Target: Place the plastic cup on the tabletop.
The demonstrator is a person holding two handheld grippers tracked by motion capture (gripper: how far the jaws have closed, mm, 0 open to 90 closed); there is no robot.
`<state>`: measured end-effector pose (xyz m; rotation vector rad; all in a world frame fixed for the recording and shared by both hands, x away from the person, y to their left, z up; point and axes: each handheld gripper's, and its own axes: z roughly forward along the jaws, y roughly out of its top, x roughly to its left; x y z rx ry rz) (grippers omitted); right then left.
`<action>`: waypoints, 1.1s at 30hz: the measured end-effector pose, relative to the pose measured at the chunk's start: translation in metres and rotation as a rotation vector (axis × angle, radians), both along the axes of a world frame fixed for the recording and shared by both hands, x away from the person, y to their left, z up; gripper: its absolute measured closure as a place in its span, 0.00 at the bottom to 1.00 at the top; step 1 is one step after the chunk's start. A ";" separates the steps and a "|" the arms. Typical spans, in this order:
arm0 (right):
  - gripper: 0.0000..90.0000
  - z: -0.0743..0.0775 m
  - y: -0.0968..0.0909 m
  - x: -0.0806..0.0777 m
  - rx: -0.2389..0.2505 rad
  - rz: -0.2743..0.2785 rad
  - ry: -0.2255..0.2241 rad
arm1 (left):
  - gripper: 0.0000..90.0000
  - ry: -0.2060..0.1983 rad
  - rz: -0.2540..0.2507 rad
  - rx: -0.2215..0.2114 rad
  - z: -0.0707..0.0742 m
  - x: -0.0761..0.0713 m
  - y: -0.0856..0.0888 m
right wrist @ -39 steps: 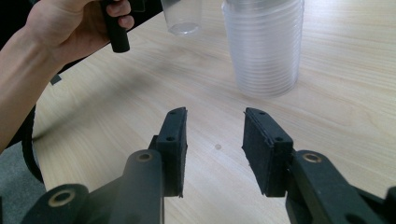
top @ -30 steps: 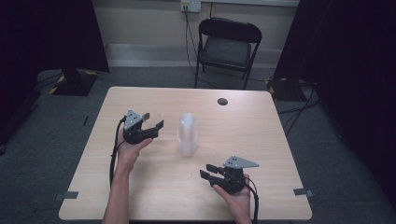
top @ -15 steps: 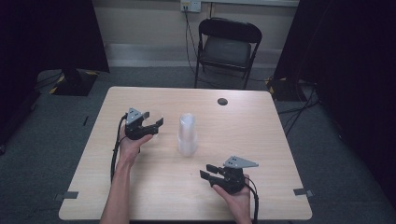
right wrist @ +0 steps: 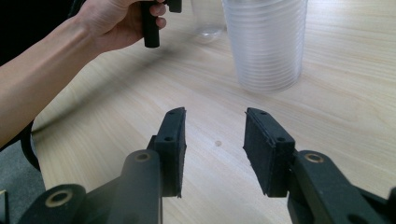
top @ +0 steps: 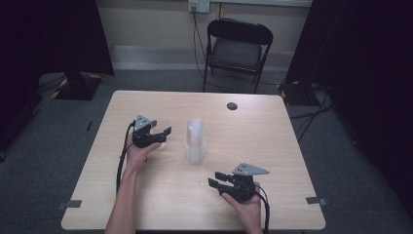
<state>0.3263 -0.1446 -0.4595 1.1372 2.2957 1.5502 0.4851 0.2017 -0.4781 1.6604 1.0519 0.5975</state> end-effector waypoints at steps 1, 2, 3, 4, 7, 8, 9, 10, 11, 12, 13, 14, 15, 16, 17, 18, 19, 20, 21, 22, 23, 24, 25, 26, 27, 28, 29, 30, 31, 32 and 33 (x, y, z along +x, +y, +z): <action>0.65 0.000 0.000 0.000 -0.002 0.000 0.001 | 0.29 0.001 0.000 -0.002 0.000 0.000 0.000; 0.65 0.000 0.000 0.000 -0.002 0.000 0.001 | 0.29 0.009 -0.003 0.000 -0.001 0.000 0.001; 0.65 0.000 0.000 0.000 0.000 -0.001 0.002 | 0.28 0.010 -0.003 -0.010 -0.002 0.000 0.001; 0.65 -0.001 0.000 0.000 -0.002 -0.001 0.001 | 0.28 0.021 -0.006 0.005 -0.003 -0.001 0.001; 0.65 0.000 0.000 0.000 0.000 -0.003 0.001 | 0.27 0.023 -0.006 0.001 -0.004 -0.003 0.002; 0.65 0.000 0.000 0.000 0.000 -0.003 0.001 | 0.27 0.023 -0.006 0.001 -0.004 -0.003 0.002; 0.65 0.000 0.000 0.000 0.001 -0.004 0.001 | 0.27 0.028 -0.005 0.008 -0.005 -0.003 0.003; 0.65 0.000 0.000 0.000 0.001 -0.002 0.001 | 0.27 0.037 -0.007 0.004 -0.007 -0.003 0.003; 0.65 0.000 0.000 0.000 0.000 -0.001 0.002 | 0.27 0.037 -0.004 0.000 -0.007 -0.003 0.003; 0.65 0.000 0.000 0.000 0.000 -0.002 0.002 | 0.27 0.037 -0.005 -0.003 -0.008 -0.004 0.003; 0.65 0.000 0.000 0.000 0.000 -0.001 0.001 | 0.26 0.045 -0.005 0.009 -0.008 -0.004 0.003; 0.65 0.000 0.000 0.000 0.001 -0.003 0.002 | 0.24 0.045 -0.004 0.005 -0.007 -0.004 0.004; 0.65 0.000 0.000 0.000 0.001 -0.003 0.002 | 0.23 0.045 -0.004 0.005 -0.007 -0.004 0.004; 0.65 0.000 0.000 0.001 0.000 -0.003 0.002 | 0.23 0.039 -0.002 0.006 -0.006 -0.005 0.004; 0.65 0.000 0.000 0.001 0.000 -0.002 0.002 | 0.22 0.038 0.001 0.009 -0.006 -0.005 0.004; 0.65 0.000 0.000 0.001 -0.003 -0.003 0.004 | 0.21 0.043 0.004 0.007 -0.006 -0.004 0.004; 0.65 0.000 0.000 0.002 -0.002 0.000 0.003 | 0.20 0.047 0.008 0.005 -0.007 -0.004 0.004; 0.65 0.000 0.001 0.002 -0.001 0.001 0.003 | 0.19 0.054 0.009 0.010 -0.007 -0.005 0.004; 0.65 0.000 0.001 0.003 -0.001 0.000 0.003 | 0.18 0.066 0.011 0.016 -0.006 -0.005 0.005; 0.65 0.000 0.001 0.004 -0.002 0.000 0.005 | 0.17 0.074 0.011 0.017 -0.006 -0.006 0.005; 0.65 0.000 0.001 0.004 -0.003 -0.002 0.008 | 0.17 0.076 0.009 0.007 -0.005 -0.007 0.005; 0.65 0.000 0.001 0.005 -0.003 0.000 0.009 | 0.17 0.081 0.011 0.010 -0.005 -0.007 0.005; 0.65 0.000 0.001 0.006 -0.003 0.002 0.008 | 0.17 0.087 0.010 0.008 -0.004 -0.007 0.006; 0.65 0.000 0.001 0.006 -0.003 0.002 0.008 | 0.17 0.087 0.010 0.008 -0.004 -0.007 0.006; 0.65 0.000 0.002 0.006 -0.004 0.000 0.009 | 0.17 0.096 0.009 0.008 -0.004 -0.008 0.006; 0.65 0.000 0.001 0.007 -0.003 0.002 0.010 | 0.17 0.106 0.008 0.000 -0.004 -0.008 0.006; 0.65 0.000 0.001 0.007 -0.003 0.001 0.008 | 0.17 0.112 0.003 -0.005 -0.004 -0.008 0.006; 0.65 0.001 0.000 0.007 -0.001 -0.002 0.008 | 0.17 0.115 -0.003 -0.001 -0.004 -0.009 0.005; 0.65 0.001 -0.001 0.007 -0.002 -0.003 0.009 | 0.17 0.112 -0.009 0.007 -0.004 -0.009 0.006; 0.65 0.001 -0.001 0.007 -0.002 -0.003 0.009 | 0.17 0.112 -0.009 0.007 -0.004 -0.009 0.006; 0.65 0.001 -0.002 0.007 0.001 -0.006 0.009 | 0.17 0.114 -0.008 0.008 -0.003 -0.010 0.005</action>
